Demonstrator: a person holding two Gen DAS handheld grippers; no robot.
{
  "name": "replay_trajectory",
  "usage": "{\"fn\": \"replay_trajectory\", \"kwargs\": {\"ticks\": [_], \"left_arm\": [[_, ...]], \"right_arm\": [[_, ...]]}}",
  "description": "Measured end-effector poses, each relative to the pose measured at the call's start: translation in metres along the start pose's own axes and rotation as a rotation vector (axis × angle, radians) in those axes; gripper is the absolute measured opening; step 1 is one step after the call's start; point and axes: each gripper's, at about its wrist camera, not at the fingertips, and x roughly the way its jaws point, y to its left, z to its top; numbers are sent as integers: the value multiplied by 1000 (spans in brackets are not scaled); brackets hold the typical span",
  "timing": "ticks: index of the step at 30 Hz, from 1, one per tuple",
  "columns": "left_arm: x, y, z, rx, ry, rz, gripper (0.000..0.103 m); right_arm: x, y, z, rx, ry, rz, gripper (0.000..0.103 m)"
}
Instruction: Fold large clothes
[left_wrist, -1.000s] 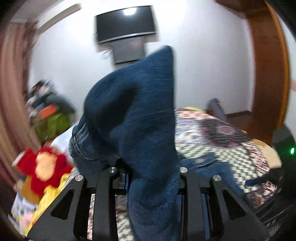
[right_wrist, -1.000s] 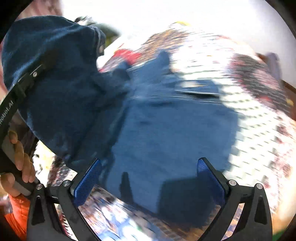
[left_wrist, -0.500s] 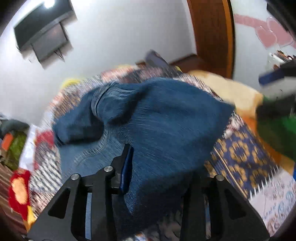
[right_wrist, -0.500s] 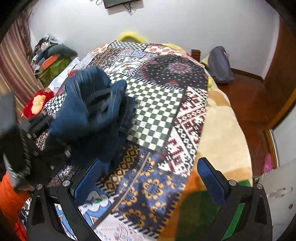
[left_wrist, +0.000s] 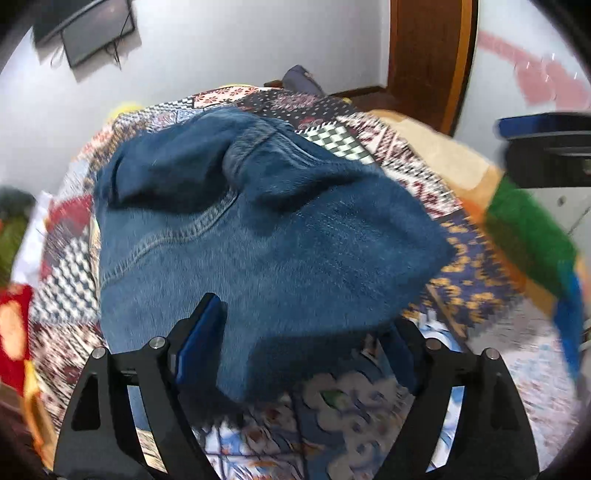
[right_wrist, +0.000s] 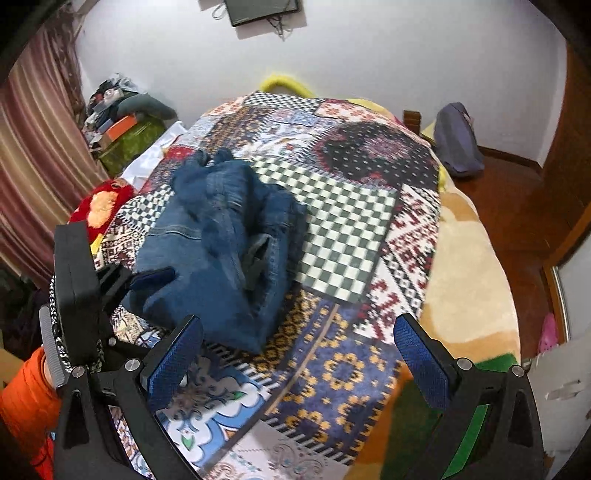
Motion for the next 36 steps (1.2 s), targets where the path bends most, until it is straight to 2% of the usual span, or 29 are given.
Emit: {"fn": "replay_trajectory", "kwargs": {"ticks": [7,11,15,19,22,25,29,34,36], "left_arm": [[-43,33,-15,-82,-55,29,89],[-57,71,-17,-168,-89,117,98],[-53,103,-22,-256,-76,168,98],[-31,131,-35,-350,-18,190,98],[-19,138,-48,-397,-2,145,102],[-14,139,-57,-430,-1,96,103],[-12,135,-62,-404,-11,98,103],[-9,135,-63,-380,-22,92,103],[-8,136,-66,-386,-27,80,103]], "right_arm": [[28,30,13,-38,11,57,103],[60,38,6,-64,59,21,103],[88,26,-12,-47,133,-6,103],[97,6,-29,15,185,-24,103],[89,0,-33,23,192,-29,103],[73,4,-25,6,160,-26,103],[61,20,4,-11,103,46,103],[83,55,45,-101,82,80,103],[104,64,59,-115,120,106,103]]}}
